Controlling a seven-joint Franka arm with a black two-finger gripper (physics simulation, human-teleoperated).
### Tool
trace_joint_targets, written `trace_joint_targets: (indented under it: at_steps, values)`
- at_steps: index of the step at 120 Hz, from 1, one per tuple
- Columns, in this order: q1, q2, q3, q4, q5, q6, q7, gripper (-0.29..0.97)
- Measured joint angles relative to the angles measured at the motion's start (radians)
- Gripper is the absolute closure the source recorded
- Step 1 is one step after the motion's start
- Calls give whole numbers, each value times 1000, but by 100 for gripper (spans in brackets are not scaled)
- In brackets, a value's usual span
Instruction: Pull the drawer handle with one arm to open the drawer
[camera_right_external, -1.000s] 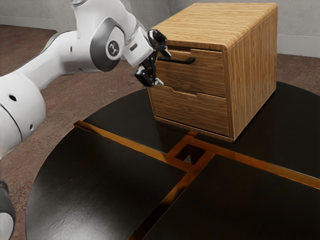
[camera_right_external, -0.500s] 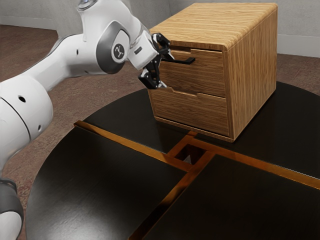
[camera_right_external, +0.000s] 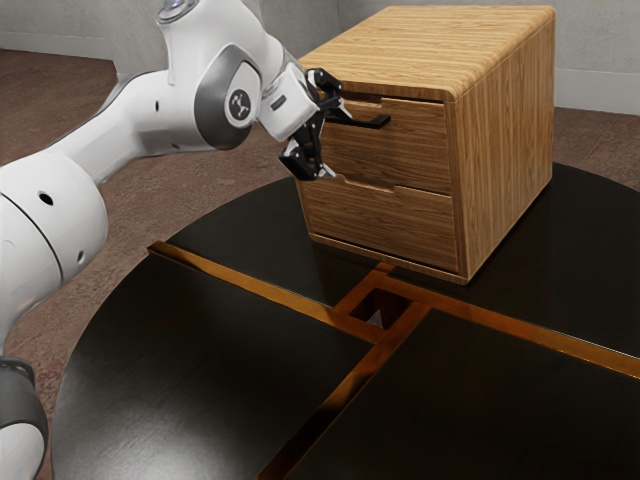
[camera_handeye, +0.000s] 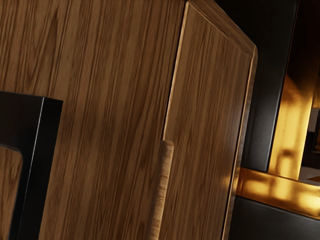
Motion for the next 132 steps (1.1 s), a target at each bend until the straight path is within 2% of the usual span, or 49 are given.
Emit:
trace_joint_targets:
  at_steps: [11,45,74,79,88,100,118,132]
  values:
    - [0,0,0,-3,-4,0,-1,-7]
    - [0,-3,-1,-4,-9,3,-5,-1]
    - [-4,-8,4,-4,-19,11,-10,17]
    - [-5,-9,5,-4,-21,13,-11,21]
    - [-7,-14,2,-8,-18,9,-12,36]
    - [-11,-21,3,-11,-16,4,-14,41]
    - [-17,-39,6,-11,-9,0,-16,22]
    - [-10,-31,2,0,-10,-2,-17,12]
